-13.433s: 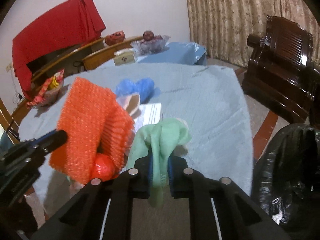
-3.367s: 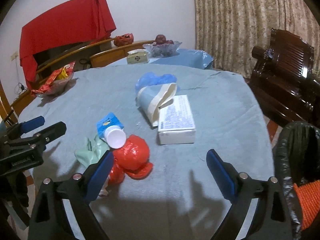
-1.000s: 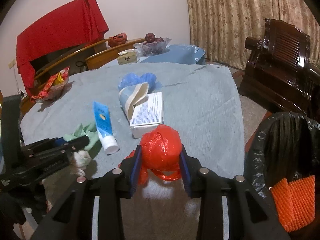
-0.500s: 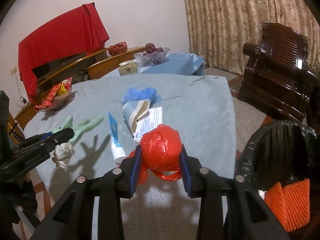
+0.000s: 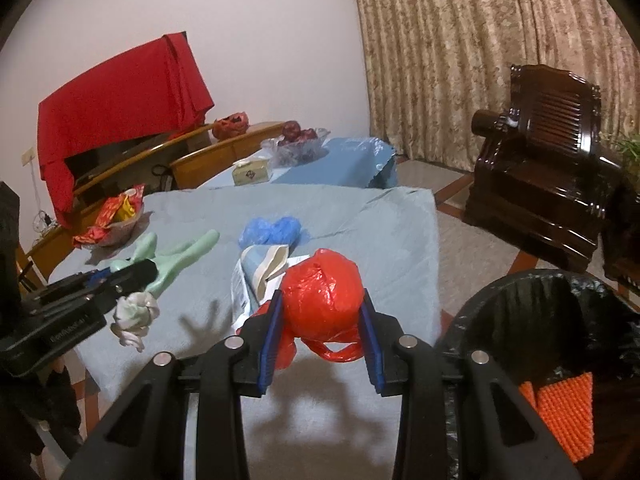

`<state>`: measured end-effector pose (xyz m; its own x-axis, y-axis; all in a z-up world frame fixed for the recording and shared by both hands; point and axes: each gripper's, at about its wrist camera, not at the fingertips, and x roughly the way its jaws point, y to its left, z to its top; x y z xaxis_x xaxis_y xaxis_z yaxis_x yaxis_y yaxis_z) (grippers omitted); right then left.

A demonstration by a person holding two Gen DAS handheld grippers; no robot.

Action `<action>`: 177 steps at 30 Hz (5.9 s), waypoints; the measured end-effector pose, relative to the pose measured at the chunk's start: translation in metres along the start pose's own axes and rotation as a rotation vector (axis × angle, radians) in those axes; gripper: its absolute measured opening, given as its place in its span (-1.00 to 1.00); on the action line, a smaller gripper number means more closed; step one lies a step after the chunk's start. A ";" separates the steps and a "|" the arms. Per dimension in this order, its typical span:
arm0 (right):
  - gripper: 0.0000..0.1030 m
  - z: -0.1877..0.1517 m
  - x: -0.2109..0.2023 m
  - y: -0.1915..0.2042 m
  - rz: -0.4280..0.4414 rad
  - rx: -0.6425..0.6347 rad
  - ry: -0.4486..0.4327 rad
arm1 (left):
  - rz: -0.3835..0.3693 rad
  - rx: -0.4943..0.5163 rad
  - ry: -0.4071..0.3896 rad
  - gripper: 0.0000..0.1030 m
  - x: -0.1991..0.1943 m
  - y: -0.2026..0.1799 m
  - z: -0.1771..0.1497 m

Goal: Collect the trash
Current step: 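Carry the glove and red bag over the bin and release both, then move both grippers back to the tube and tissue box on the table, then grasp the white tissue box with the right gripper, then grasp the blue-and-white tube with the left gripper while the right gripper holds the box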

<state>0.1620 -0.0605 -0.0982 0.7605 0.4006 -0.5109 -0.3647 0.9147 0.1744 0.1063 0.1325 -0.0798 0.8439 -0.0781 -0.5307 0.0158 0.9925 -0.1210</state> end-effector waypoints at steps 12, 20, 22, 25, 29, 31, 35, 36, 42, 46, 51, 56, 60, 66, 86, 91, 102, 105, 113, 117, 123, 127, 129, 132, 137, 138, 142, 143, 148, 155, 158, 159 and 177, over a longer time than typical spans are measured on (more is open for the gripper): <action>-0.31 -0.003 -0.041 -0.052 -0.112 0.055 -0.040 | -0.104 0.061 -0.001 -0.60 0.015 -0.061 0.007; -0.31 -0.011 -0.072 -0.102 -0.228 0.116 -0.058 | -0.209 0.123 0.013 -0.60 0.033 -0.120 0.007; -0.31 -0.014 -0.079 -0.115 -0.256 0.131 -0.059 | -0.231 0.133 0.015 -0.60 0.037 -0.133 0.007; -0.31 -0.017 -0.088 -0.131 -0.295 0.149 -0.063 | -0.265 0.149 0.018 -0.60 0.045 -0.152 0.007; -0.31 -0.022 -0.097 -0.148 -0.338 0.172 -0.065 | -0.313 0.181 0.026 -0.60 0.055 -0.180 0.003; -0.31 -0.025 -0.101 -0.157 -0.357 0.181 -0.064 | -0.335 0.192 0.036 -0.60 0.061 -0.192 0.002; -0.31 -0.032 -0.107 -0.172 -0.386 0.201 -0.056 | -0.374 0.217 0.048 -0.60 0.073 -0.214 -0.002; -0.31 -0.033 -0.108 -0.176 -0.394 0.207 -0.055 | -0.385 0.223 0.055 -0.60 0.077 -0.220 -0.003; -0.31 -0.043 -0.114 -0.198 -0.420 0.229 -0.044 | -0.421 0.252 0.081 -0.60 0.095 -0.249 -0.011; -0.31 -0.048 -0.114 -0.207 -0.434 0.243 -0.037 | -0.429 0.263 0.100 -0.60 0.106 -0.263 -0.015; -0.23 -0.054 -0.112 -0.215 -0.450 0.253 -0.020 | -0.448 0.270 0.125 -0.44 0.116 -0.272 -0.020; 0.22 -0.060 -0.114 -0.221 -0.479 0.260 -0.017 | -0.481 0.258 0.146 0.08 0.121 -0.271 -0.018; 0.68 -0.060 -0.118 -0.219 -0.490 0.262 -0.033 | -0.456 0.253 0.126 0.35 0.115 -0.259 -0.016; 0.89 -0.052 -0.118 -0.203 -0.464 0.245 -0.057 | -0.372 0.243 0.077 0.74 0.096 -0.231 -0.008; 0.89 -0.024 -0.044 -0.105 -0.246 0.127 -0.036 | -0.016 0.105 0.014 0.77 0.048 -0.066 0.003; 0.89 -0.020 -0.019 -0.076 -0.186 0.093 -0.016 | 0.066 0.077 0.019 0.77 0.044 -0.024 0.002; 0.89 -0.017 0.036 -0.026 -0.113 0.030 0.027 | 0.171 0.031 0.037 0.77 0.050 0.030 -0.007; 0.89 -0.018 0.060 -0.012 -0.097 0.014 0.050 | 0.190 0.025 0.047 0.77 0.054 0.042 -0.011; 0.87 -0.022 0.114 0.020 -0.053 -0.029 0.123 | 0.226 0.020 0.077 0.77 0.066 0.070 -0.021; 0.81 -0.023 0.137 0.033 -0.037 -0.058 0.159 | 0.242 0.009 0.092 0.77 0.073 0.081 -0.024; 0.68 -0.023 0.157 0.042 -0.014 -0.062 0.196 | 0.255 -0.007 0.103 0.77 0.079 0.093 -0.026; 0.60 -0.023 0.168 0.048 -0.003 -0.074 0.222 | 0.259 -0.013 0.109 0.77 0.084 0.097 -0.026; 0.54 -0.023 0.174 0.050 -0.005 -0.084 0.233 | 0.258 -0.017 0.111 0.77 0.087 0.099 -0.025; 0.41 -0.023 0.183 0.052 -0.002 -0.084 0.256 | 0.258 -0.019 0.113 0.77 0.089 0.101 -0.025; 0.36 -0.021 0.195 0.051 0.000 -0.079 0.284 | 0.255 -0.023 0.118 0.77 0.091 0.103 -0.026; 0.32 -0.021 0.198 0.051 -0.001 -0.081 0.293 | 0.254 -0.025 0.119 0.77 0.091 0.103 -0.026; 0.11 -0.022 0.199 0.049 0.011 -0.070 0.303 | 0.248 -0.022 0.120 0.77 0.091 0.101 -0.027; 0.10 -0.022 0.197 0.048 0.013 -0.066 0.301 | 0.247 -0.021 0.121 0.77 0.091 0.100 -0.027; 0.09 -0.022 0.180 0.037 -0.005 -0.053 0.281 | 0.231 -0.022 0.127 0.77 0.092 0.092 -0.028; 0.09 -0.029 0.151 0.004 -0.061 0.008 0.270 | 0.172 -0.007 0.147 0.77 0.101 0.067 -0.034; 0.09 -0.033 0.143 -0.009 -0.083 0.029 0.272 | 0.150 0.003 0.159 0.77 0.107 0.054 -0.037; 0.09 -0.034 0.142 -0.013 -0.090 0.035 0.273 | 0.144 0.007 0.164 0.77 0.110 0.049 -0.038; 0.09 -0.031 0.139 -0.011 -0.066 0.036 0.250 | 0.085 -0.060 0.312 0.05 0.150 0.029 -0.056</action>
<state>0.2547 -0.0167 -0.1971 0.6242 0.3182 -0.7136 -0.2959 0.9416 0.1611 0.2038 0.1444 -0.2101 0.6357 -0.0289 -0.7714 -0.0871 0.9902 -0.1089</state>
